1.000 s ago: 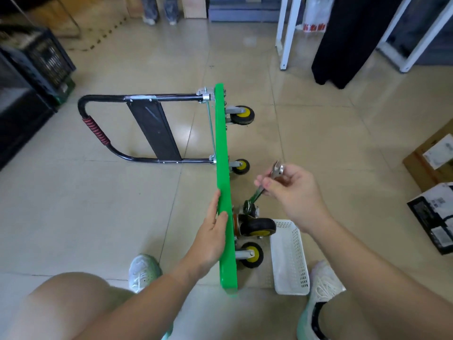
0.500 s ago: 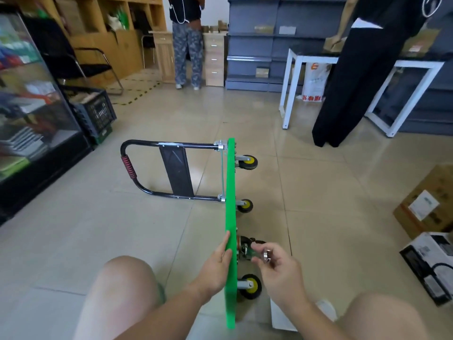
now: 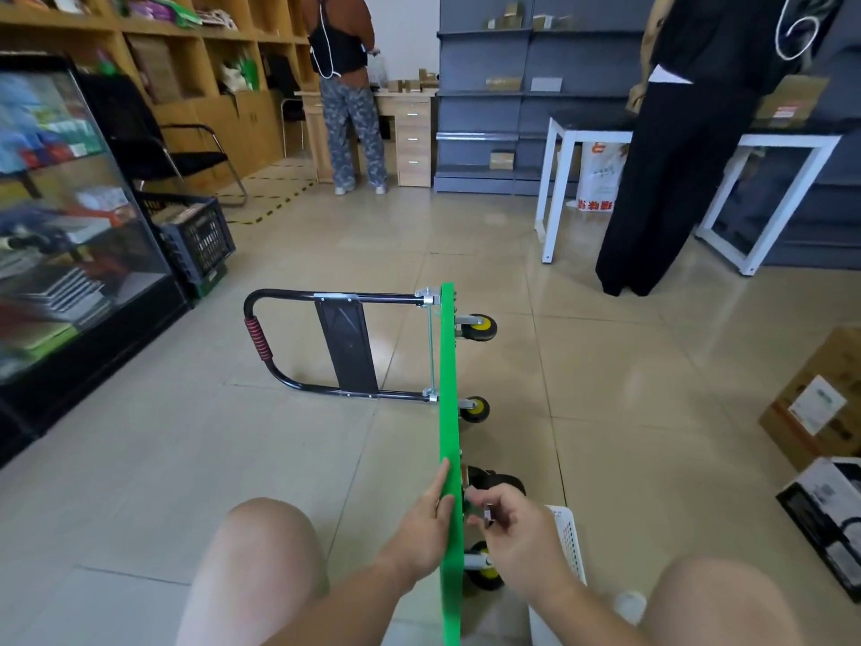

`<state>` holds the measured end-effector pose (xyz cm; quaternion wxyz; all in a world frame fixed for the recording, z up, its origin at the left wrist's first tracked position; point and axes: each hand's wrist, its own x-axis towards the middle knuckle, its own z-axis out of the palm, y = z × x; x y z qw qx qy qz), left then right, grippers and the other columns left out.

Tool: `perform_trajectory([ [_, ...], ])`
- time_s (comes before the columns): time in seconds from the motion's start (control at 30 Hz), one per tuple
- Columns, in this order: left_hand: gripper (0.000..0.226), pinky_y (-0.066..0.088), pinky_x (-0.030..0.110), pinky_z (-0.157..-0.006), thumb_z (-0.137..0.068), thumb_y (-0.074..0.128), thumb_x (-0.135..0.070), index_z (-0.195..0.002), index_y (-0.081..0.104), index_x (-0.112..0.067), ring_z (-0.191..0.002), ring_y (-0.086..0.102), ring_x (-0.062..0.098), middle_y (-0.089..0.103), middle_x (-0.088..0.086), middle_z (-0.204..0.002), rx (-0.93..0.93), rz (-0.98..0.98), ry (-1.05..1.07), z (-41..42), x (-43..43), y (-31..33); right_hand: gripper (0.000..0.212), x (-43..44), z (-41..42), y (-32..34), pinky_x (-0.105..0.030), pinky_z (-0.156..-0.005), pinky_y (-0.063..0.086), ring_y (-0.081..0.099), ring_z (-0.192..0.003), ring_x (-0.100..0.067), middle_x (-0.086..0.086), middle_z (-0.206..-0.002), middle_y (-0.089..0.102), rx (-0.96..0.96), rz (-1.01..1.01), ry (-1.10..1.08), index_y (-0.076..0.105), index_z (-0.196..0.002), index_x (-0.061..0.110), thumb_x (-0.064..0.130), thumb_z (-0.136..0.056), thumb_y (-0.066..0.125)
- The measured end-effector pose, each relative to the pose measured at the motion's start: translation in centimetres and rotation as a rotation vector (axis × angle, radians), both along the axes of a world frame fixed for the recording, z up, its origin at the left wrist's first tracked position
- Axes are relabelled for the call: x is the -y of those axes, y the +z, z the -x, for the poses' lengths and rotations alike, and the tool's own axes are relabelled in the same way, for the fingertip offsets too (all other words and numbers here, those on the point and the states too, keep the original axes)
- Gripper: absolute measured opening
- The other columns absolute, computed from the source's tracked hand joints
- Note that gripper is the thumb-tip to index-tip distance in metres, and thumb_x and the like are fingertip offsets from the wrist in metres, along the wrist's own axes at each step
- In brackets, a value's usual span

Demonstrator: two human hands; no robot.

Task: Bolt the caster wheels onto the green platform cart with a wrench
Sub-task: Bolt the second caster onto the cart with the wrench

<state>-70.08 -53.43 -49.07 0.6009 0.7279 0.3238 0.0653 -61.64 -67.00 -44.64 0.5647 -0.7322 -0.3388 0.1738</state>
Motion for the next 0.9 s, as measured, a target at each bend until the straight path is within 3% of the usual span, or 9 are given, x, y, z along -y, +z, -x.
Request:
perform_trajectory([
  [0.13,0.052,0.049,0.048,-0.11,-0.111,0.031,-0.037,-0.144,0.012,-0.072,-0.118,0.063,0.02,0.059,-0.006,-0.144,-0.015,0.017,-0.007,-0.1,0.0,0.4,0.033,0.2,0.0,-0.4,-0.039,-0.089,0.058,0.07,-0.102,-0.007,0.015,-0.103,0.074,-0.016,0.047,0.036,0.07,-0.09,0.026,-0.007,-0.085,0.066],
  [0.33,0.053,0.051,0.043,-0.108,-0.112,0.032,-0.032,-0.152,0.018,-0.064,-0.111,0.063,0.02,0.061,0.0,-0.141,-0.034,0.016,0.008,-0.3,-0.3,-0.3,0.042,-1.0,-0.8,-0.3,-0.038,-0.088,0.058,0.071,-0.101,-0.013,0.014,-0.103,0.074,-0.029,0.078,0.055,0.066,-0.086,0.039,-0.003,-0.088,0.062],
  [0.5,0.051,0.048,0.014,-0.094,-0.114,0.033,-0.026,-0.153,0.017,-0.055,-0.112,0.062,-0.001,0.054,-0.011,-0.142,-0.007,-0.023,-0.01,-0.3,-0.5,-0.8,0.039,-0.5,-1.4,0.1,-0.029,-0.081,0.06,0.074,-0.088,-0.011,0.01,-0.102,0.074,-0.003,0.157,0.135,0.065,-0.084,0.026,-0.01,-0.089,0.052],
  [0.63,0.053,0.049,0.035,-0.11,-0.112,0.036,-0.027,-0.143,0.019,-0.066,-0.124,0.061,0.009,0.049,-0.014,-0.149,0.005,-0.062,-0.008,-0.4,-0.7,-1.0,0.037,-1.1,-1.7,1.3,-0.025,-0.079,0.058,0.073,-0.088,-0.006,0.007,-0.105,0.072,0.048,0.184,0.149,0.062,-0.084,0.034,-0.001,-0.09,0.052],
  [0.7,0.053,0.047,0.034,-0.112,-0.112,0.038,-0.026,-0.138,0.021,-0.07,-0.125,0.06,0.008,0.047,-0.013,-0.15,0.025,-0.089,-0.002,-0.5,-0.7,-1.0,0.037,-1.9,-1.7,2.0,-0.018,-0.075,0.055,0.072,-0.087,-0.003,0.008,-0.099,0.073,0.058,0.191,0.12,0.059,-0.082,0.036,0.001,-0.092,0.057],
  [0.8,0.052,0.05,0.023,-0.102,-0.111,0.04,-0.028,-0.138,0.024,-0.069,-0.112,0.062,-0.004,0.055,-0.011,-0.146,0.029,-0.109,0.011,-0.4,-0.6,-0.8,0.03,-2.4,-1.7,1.8,-0.03,-0.075,0.058,0.071,-0.086,-0.008,0.013,-0.089,0.072,0.075,0.214,0.103,0.06,-0.084,0.036,0.008,-0.092,0.06],
  [0.9,0.051,0.056,0.024,-0.09,-0.112,0.037,-0.031,-0.147,0.024,-0.065,-0.096,0.068,0.0,0.064,-0.008,-0.134,-0.015,-0.066,0.018,-0.3,-0.3,-0.2,0.033,-1.7,-1.3,1.4,-0.038,-0.08,0.059,0.069,-0.084,-0.01,0.016,-0.087,0.07,0.09,0.234,0.107,0.061,-0.083,0.038,0.007,-0.089,0.06],
])
